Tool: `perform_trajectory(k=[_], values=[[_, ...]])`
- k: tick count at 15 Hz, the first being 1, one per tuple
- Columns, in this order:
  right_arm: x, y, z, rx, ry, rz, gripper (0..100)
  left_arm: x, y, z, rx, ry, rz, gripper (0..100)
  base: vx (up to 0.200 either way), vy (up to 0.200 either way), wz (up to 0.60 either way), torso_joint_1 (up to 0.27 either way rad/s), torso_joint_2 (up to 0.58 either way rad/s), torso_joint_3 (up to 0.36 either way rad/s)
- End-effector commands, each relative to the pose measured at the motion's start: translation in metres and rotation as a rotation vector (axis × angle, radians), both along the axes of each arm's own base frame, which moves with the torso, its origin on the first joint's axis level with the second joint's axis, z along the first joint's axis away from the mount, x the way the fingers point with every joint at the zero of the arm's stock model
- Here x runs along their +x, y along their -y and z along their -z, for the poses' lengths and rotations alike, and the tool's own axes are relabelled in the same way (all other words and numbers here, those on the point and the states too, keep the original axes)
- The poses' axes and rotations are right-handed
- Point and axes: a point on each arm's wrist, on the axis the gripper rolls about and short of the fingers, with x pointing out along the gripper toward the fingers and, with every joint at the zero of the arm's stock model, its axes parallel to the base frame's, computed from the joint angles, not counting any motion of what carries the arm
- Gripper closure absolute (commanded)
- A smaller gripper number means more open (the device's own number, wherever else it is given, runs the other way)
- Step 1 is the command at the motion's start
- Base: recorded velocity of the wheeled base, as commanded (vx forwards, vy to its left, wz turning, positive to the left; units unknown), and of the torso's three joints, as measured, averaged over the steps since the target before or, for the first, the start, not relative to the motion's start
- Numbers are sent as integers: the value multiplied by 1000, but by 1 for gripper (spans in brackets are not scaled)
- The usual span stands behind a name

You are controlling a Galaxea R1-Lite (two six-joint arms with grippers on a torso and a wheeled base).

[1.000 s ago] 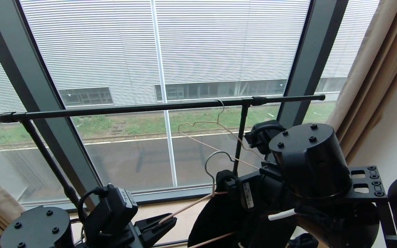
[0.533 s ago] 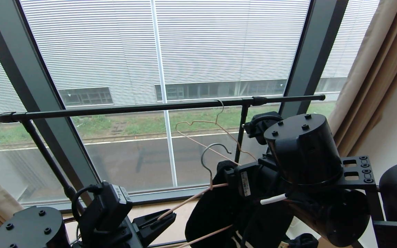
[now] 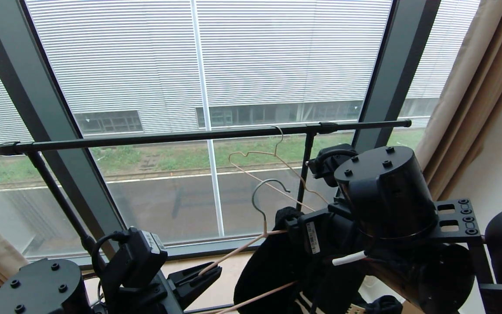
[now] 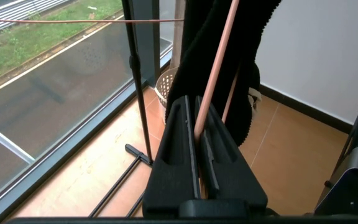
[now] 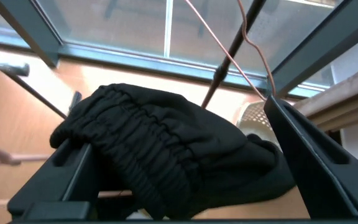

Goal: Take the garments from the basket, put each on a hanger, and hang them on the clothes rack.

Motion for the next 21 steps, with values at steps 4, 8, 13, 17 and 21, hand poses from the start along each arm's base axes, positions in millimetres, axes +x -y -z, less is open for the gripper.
perform_trajectory(k=[4, 8, 13, 17, 21], values=[[-8, 6, -16, 6, 16, -23, 0, 0, 0, 0, -1, 0, -2, 100, 0, 0, 0, 0, 0, 0], [-15, 2, -16, 0, 17, -51, 0, 0, 0, 0, -1, 0, -2, 100, 0, 0, 0, 0, 0, 0], [-21, 5, -18, -8, 9, -62, 0, 2, 2, 0, -19, 7, -3, 100, 0, 0, 0, 0, 0, 0], [-21, 5, -18, -5, 9, -62, 0, 4, 3, 3, -37, 20, -6, 100, 0, 0, 0, 0, 0, 0], [-23, 8, -21, 2, 13, -65, 0, 6, 2, 2, -47, 29, -18, 100, 0, 0, 0, 0, 0, 0]])
